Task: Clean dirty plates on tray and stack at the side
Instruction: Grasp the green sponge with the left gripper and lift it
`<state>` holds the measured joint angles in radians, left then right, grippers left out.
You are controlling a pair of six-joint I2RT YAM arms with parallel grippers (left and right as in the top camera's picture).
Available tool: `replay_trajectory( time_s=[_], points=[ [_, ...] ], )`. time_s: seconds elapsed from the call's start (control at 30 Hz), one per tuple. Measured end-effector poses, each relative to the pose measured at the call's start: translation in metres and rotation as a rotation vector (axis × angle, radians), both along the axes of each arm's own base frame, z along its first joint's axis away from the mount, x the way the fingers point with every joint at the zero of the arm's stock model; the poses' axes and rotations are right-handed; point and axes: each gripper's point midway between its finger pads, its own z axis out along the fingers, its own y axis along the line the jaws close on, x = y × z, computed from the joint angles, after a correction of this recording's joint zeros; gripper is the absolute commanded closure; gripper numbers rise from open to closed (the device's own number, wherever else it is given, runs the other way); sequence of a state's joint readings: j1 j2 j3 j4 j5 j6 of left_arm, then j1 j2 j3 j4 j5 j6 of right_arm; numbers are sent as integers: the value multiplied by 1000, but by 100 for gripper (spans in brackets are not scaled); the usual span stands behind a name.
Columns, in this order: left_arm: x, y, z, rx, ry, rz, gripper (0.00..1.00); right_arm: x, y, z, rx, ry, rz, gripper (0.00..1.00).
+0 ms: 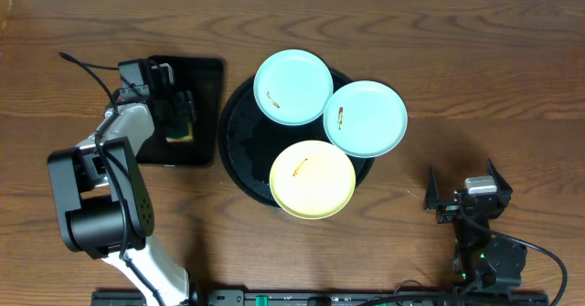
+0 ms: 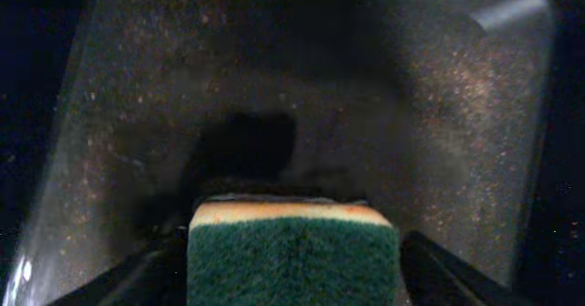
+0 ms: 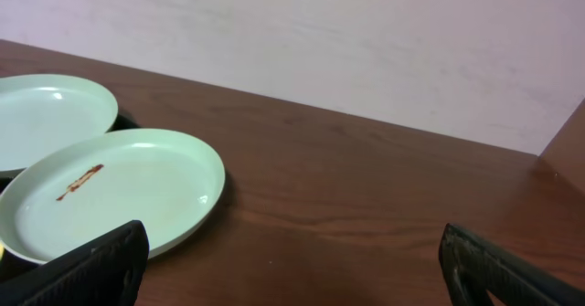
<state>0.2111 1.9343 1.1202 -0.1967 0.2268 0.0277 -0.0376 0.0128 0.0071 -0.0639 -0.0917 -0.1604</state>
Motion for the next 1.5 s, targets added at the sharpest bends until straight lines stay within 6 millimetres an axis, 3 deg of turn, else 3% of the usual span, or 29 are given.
replay_trajectory(
  time_s=[0.37, 1.37, 1.5],
  points=[
    [-23, -5, -3, -17, 96, -5, 29, 0, 0, 0, 0, 0, 0, 1],
    [-25, -2, -4, -1, 104, 12, 39, 0, 0, 0, 0, 0, 0, 1],
    [-22, 0, -3, 10, 93, 24, 56, 0, 0, 0, 0, 0, 0, 1]
  ],
)
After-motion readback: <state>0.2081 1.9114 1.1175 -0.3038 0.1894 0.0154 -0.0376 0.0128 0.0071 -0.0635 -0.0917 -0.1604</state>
